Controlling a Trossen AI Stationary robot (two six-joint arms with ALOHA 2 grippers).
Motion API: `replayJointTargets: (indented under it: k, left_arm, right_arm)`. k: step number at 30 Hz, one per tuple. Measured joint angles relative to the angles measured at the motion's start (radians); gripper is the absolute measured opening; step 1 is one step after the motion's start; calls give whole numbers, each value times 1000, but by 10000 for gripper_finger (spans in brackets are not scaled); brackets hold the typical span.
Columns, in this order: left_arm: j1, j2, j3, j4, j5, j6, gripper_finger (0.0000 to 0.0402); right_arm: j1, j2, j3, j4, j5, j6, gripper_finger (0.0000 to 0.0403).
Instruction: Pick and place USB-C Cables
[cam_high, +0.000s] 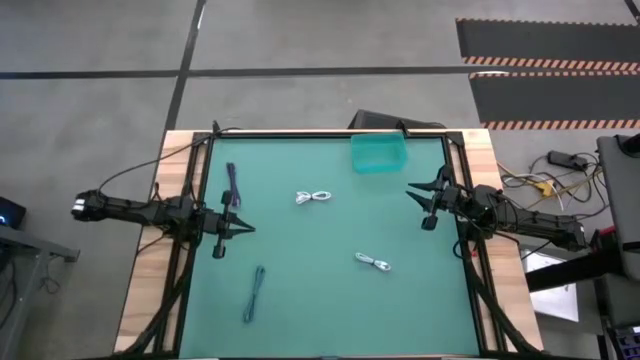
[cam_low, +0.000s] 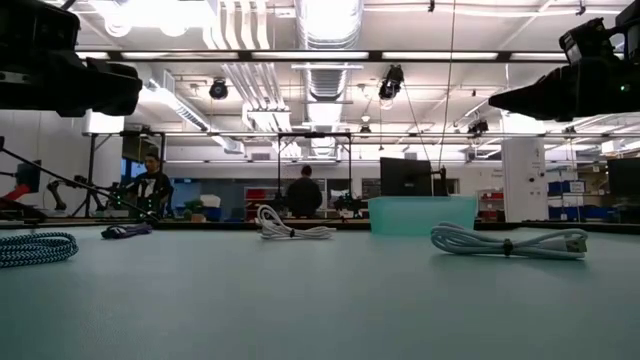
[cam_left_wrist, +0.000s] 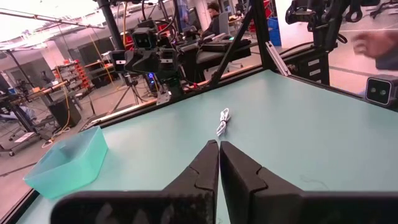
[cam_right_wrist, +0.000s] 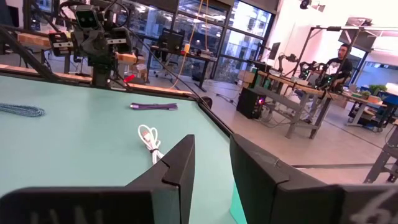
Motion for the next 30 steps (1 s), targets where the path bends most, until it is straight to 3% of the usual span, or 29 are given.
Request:
replayJointTargets:
  k: [22, 30]
  left_arm:
    - [0, 0, 0, 26, 0, 0, 0]
    - [0, 0, 0, 202, -1, -1, 0]
  right_arm:
    - [-1, 0, 0, 0, 0, -27, 93]
    - [-1, 0, 0, 0, 0, -26, 93]
